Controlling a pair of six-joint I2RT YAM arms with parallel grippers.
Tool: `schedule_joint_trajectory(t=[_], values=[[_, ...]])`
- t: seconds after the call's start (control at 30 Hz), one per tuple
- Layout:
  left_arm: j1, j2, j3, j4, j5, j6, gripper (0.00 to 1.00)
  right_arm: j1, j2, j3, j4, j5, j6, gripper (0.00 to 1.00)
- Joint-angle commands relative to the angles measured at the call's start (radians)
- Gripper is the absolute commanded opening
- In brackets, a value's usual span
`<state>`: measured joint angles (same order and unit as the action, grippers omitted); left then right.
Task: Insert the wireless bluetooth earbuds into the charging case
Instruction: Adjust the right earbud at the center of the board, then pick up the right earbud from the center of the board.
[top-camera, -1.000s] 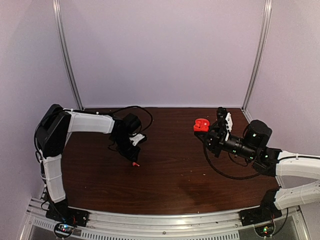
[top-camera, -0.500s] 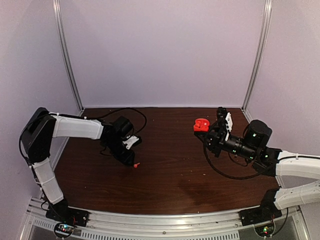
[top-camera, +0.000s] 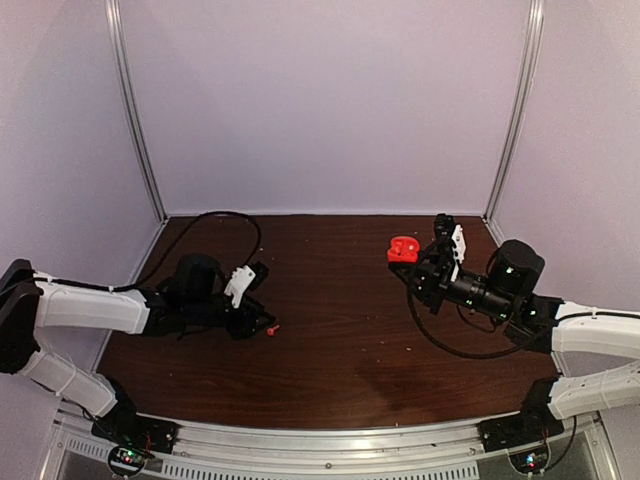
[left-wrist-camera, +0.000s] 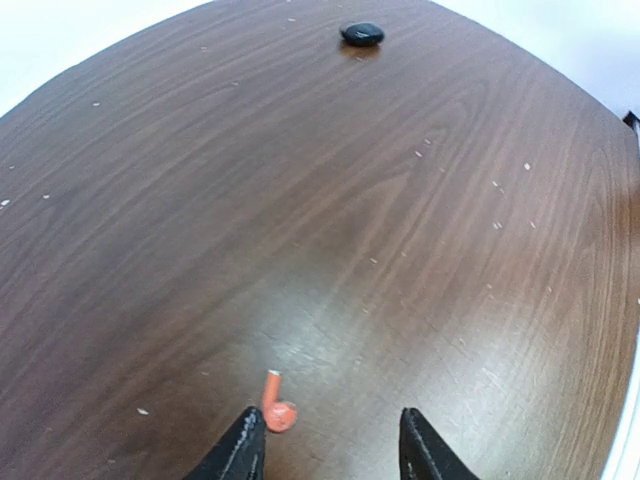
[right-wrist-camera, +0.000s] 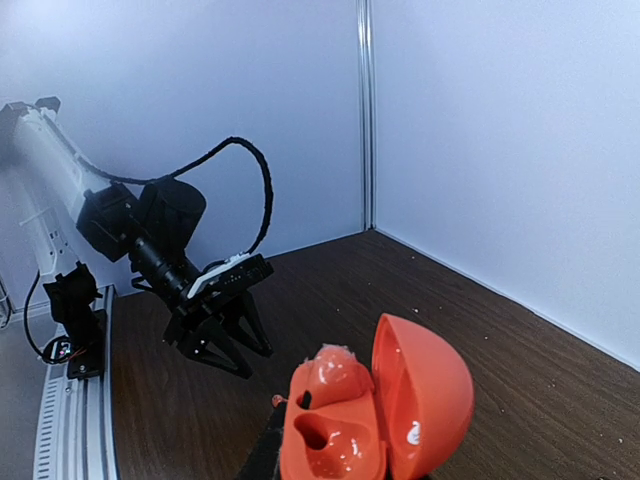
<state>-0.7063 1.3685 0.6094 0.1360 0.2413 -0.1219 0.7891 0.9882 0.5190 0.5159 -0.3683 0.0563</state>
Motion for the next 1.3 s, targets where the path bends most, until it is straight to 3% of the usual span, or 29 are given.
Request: schedule_joint_trajectory(t=[0.0,0.17,0.53,0.83,1.03,1.27], values=[[-0.048,-0.006,-0.107,0.262,-0.048,-0.013,0.48,-0.007,-0.004,-0.011,0.043,-0.021,0.009,0.00],[-0.051,-0.006,-0.251,0.466,-0.069,-0.036,0.48,-0.007,-0.010,-0.005,0.028,-0.025,0.008,0.00],[-0.051,0.129,-0.311,0.618,-0.101,0.057,0.47,-0.008,-0.003,0.008,0.027,-0.034,0.014,0.00],[-0.051,0.229,-0.288,0.661,-0.124,0.082,0.43,-0.007,-0.005,0.008,0.022,-0.025,0.012,0.00],[-0.050,0.316,-0.225,0.590,-0.190,0.087,0.38,-0.007,-0.009,0.010,0.015,-0.017,0.007,0.00],[-0.050,0.374,-0.219,0.646,-0.168,0.100,0.37,-0.008,-0.013,0.007,0.010,-0.013,0.002,0.00]])
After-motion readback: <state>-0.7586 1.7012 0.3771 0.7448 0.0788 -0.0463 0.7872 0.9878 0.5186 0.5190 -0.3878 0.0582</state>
